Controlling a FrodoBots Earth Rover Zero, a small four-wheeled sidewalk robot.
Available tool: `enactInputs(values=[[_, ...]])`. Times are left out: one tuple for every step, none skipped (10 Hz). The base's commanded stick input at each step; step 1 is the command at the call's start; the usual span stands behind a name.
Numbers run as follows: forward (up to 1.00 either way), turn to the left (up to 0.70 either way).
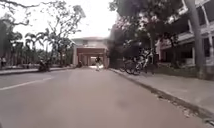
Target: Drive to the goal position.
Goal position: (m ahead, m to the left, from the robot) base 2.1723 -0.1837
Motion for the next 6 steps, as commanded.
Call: enactInputs(values=[[1.0,0.0],[1.0,0.0],[1.0,0.0],[1.0,0.0],[1.0,0.0],[1.0,0.0]])
